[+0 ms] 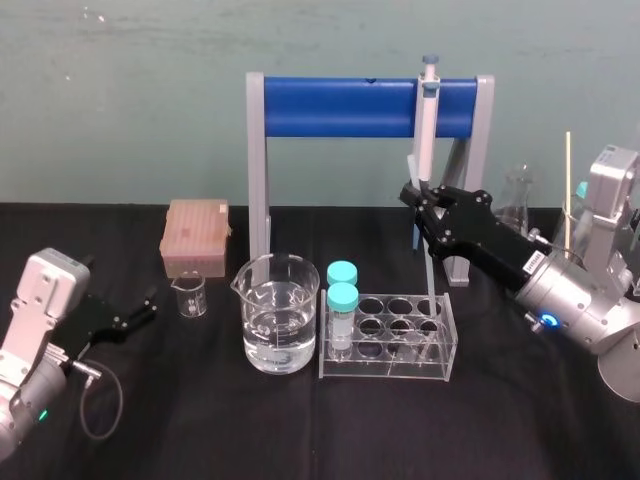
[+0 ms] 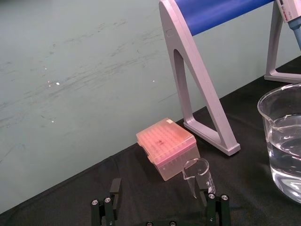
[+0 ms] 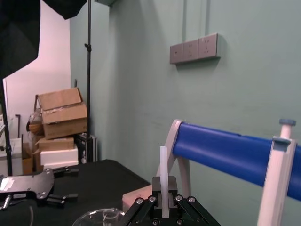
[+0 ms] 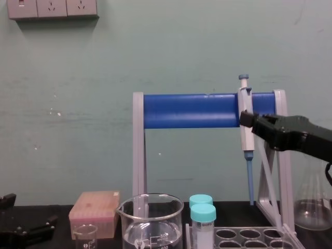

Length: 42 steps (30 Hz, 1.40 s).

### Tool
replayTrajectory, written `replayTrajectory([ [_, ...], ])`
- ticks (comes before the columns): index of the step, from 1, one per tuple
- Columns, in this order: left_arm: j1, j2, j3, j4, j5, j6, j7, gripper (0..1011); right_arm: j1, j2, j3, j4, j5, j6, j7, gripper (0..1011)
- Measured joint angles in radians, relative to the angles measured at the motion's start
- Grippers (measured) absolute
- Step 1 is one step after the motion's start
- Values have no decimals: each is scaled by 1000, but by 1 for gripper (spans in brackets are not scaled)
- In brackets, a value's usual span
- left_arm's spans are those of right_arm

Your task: Pick up the stirring rod with one hand, then place it down.

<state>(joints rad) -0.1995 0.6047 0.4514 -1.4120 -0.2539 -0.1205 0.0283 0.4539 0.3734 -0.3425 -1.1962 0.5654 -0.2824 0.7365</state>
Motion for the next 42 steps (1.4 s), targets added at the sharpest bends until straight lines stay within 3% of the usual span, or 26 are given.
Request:
replayTrajectory([
  [35, 0, 0, 0, 0, 0, 0, 0, 1000, 61, -11, -66, 130, 11, 39, 41, 67],
  [42, 0, 0, 0, 0, 0, 0, 0, 1000, 79, -13, -88, 163, 3, 66, 56, 67],
])
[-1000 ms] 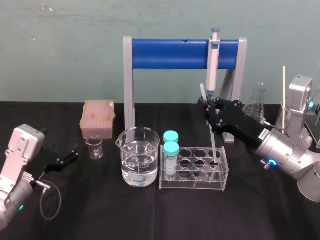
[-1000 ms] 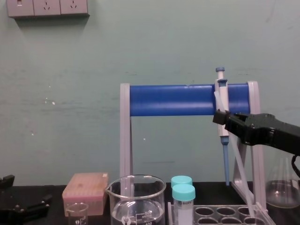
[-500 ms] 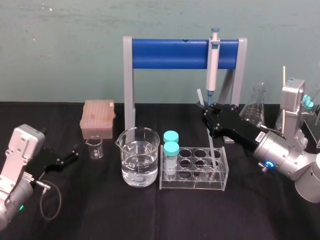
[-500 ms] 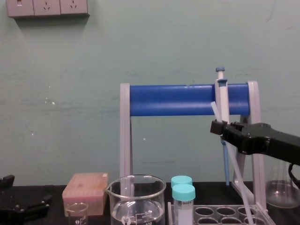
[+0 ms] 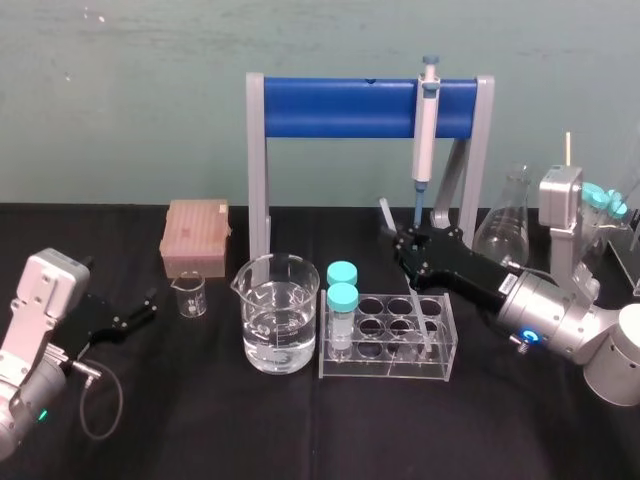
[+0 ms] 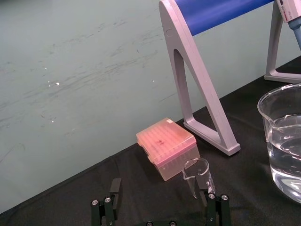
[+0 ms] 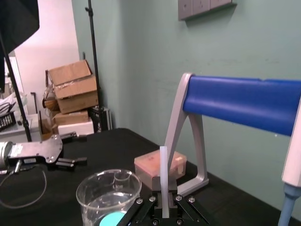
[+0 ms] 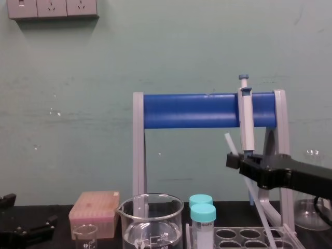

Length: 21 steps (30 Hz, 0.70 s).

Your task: Pick up the stirring rod with one hand, then place it down.

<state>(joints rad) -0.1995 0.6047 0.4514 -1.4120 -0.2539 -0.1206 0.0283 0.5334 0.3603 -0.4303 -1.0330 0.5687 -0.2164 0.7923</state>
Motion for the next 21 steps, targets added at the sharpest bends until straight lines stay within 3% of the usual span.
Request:
replayTrajectory([
  [21, 0, 0, 0, 0, 0, 0, 0, 1000, 18, 2, -29, 56, -12, 28, 23, 67],
])
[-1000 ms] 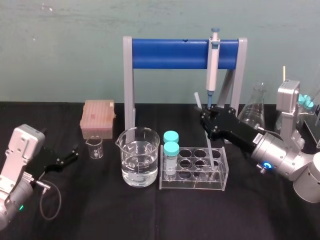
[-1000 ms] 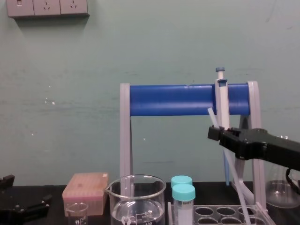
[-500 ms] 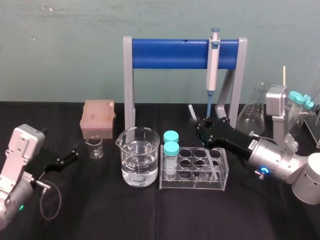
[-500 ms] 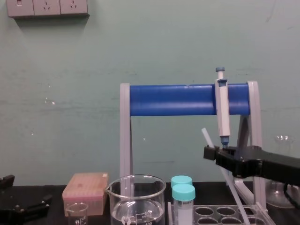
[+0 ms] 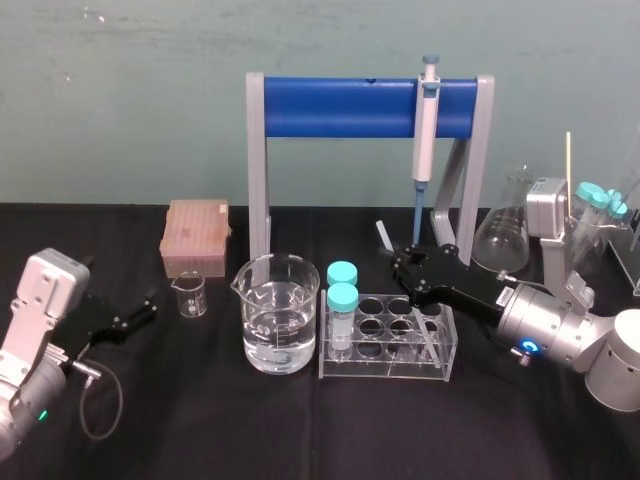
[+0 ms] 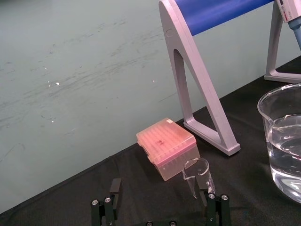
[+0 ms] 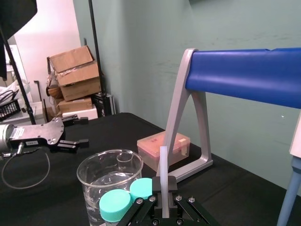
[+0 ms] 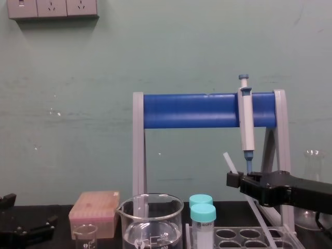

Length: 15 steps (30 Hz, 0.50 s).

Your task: Pick up the stirring rod with one hand, then place it down.

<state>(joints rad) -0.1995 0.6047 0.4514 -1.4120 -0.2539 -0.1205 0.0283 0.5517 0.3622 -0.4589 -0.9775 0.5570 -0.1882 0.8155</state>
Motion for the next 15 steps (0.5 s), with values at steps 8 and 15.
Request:
replayTrajectory([
  [8, 0, 0, 0, 0, 0, 0, 0, 1000, 0, -1, 4, 0, 2, -2, -3, 67],
  [15, 0, 0, 0, 0, 0, 0, 0, 1000, 0, -1, 4, 0, 3, -3, -4, 68],
])
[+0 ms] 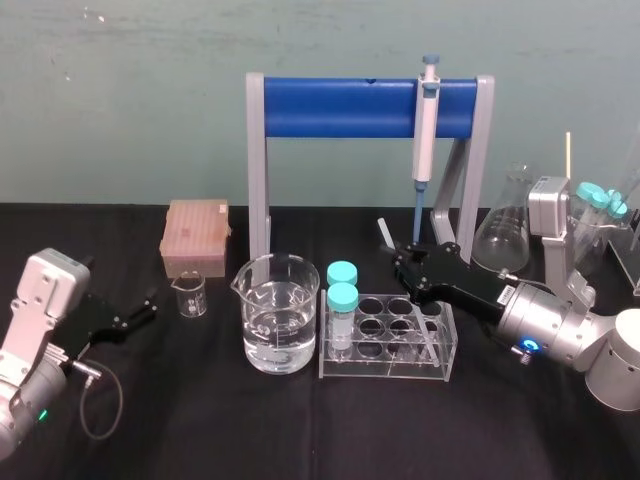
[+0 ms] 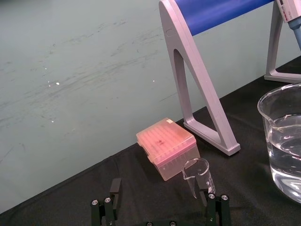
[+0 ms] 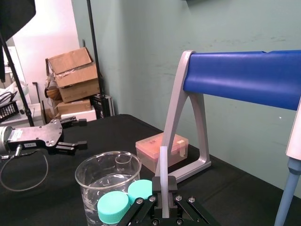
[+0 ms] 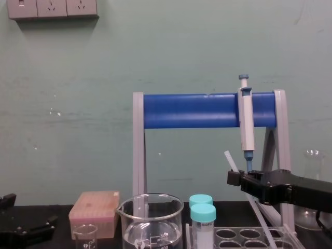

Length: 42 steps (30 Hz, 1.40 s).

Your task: Pick up the stirring rod with one hand, then place it down.

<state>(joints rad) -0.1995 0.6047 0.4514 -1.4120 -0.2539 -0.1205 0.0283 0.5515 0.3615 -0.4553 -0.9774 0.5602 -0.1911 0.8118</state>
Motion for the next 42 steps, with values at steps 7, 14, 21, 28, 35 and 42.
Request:
replayTrajectory([
  [7, 0, 0, 0, 0, 0, 0, 0, 1000, 0, 0, 0, 0, 0, -1, -1, 69],
  [14, 0, 0, 0, 0, 0, 0, 0, 1000, 0, 0, 0, -1, 0, -1, -1, 272],
  [21, 0, 0, 0, 0, 0, 0, 0, 1000, 0, 0, 0, -1, 0, -1, -1, 474],
  [28, 0, 0, 0, 0, 0, 0, 0, 1000, 0, 0, 0, -1, 0, -1, -1, 715],
  [35, 0, 0, 0, 0, 0, 0, 0, 1000, 0, 0, 0, -1, 0, -1, -1, 898],
  [42, 0, 0, 0, 0, 0, 0, 0, 1000, -1, 0, 0, -3, -2, -1, -3, 1000],
])
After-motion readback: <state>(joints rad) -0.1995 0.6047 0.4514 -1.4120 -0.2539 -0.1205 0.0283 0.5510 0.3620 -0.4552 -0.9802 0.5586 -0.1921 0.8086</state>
